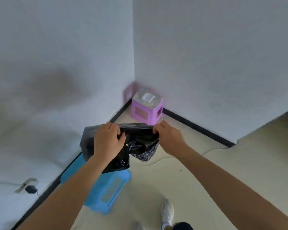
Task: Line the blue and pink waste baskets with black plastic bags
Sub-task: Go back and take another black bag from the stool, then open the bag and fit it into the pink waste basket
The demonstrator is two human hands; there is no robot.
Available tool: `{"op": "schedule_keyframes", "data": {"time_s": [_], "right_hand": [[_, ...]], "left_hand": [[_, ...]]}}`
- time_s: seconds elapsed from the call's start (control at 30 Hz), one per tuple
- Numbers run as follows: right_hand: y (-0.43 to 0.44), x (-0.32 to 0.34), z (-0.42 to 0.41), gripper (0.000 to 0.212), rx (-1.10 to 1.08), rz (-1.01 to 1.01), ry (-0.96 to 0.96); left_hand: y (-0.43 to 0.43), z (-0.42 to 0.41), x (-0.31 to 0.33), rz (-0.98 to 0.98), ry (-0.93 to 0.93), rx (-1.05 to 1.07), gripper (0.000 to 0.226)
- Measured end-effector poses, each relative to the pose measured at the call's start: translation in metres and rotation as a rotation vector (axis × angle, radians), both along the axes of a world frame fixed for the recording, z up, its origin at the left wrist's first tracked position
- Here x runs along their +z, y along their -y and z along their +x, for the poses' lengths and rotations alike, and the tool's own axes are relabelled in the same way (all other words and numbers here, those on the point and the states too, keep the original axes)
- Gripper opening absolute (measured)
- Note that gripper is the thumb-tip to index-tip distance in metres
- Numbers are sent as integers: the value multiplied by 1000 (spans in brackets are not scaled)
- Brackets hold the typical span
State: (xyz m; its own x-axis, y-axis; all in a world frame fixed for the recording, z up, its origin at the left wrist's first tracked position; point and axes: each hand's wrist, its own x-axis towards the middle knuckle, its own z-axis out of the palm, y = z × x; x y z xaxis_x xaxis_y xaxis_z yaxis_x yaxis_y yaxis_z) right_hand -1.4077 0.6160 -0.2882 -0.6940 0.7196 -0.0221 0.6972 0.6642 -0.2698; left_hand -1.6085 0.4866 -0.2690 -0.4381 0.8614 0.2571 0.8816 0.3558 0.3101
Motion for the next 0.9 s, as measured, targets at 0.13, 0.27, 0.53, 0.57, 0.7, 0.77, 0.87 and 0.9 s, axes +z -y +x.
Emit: {"op": "schedule_keyframes", "data": {"time_s": [0.13,0.27,0.53,0.57,0.7,0.77,0.87,0.9], "right_hand": [[5,50,136,30,-286,44,13],[26,93,269,40,-692,66,-52],[147,128,587,34,-1124,146,49],[168,128,631,43,-1132,133,72],[251,133,800,57,-1291,140,119],[296,135,873,50,-1443,114,41],[349,136,964,37,-1741,46,-203],[363,135,992,35,-1827,26,-249]], "left_hand": [[-67,111,58,-14,-119,-353,24],[-112,252,100,69,-162,-655,13],[-105,612,136,213,-126,-1114,17],[-97,661,140,230,-142,-1172,19],[-63,842,149,288,-266,-1383,43],[-38,924,150,264,-324,-1474,55],[-1,1025,146,222,-394,-1610,63],[10,1057,143,219,-425,-1665,65]]}}
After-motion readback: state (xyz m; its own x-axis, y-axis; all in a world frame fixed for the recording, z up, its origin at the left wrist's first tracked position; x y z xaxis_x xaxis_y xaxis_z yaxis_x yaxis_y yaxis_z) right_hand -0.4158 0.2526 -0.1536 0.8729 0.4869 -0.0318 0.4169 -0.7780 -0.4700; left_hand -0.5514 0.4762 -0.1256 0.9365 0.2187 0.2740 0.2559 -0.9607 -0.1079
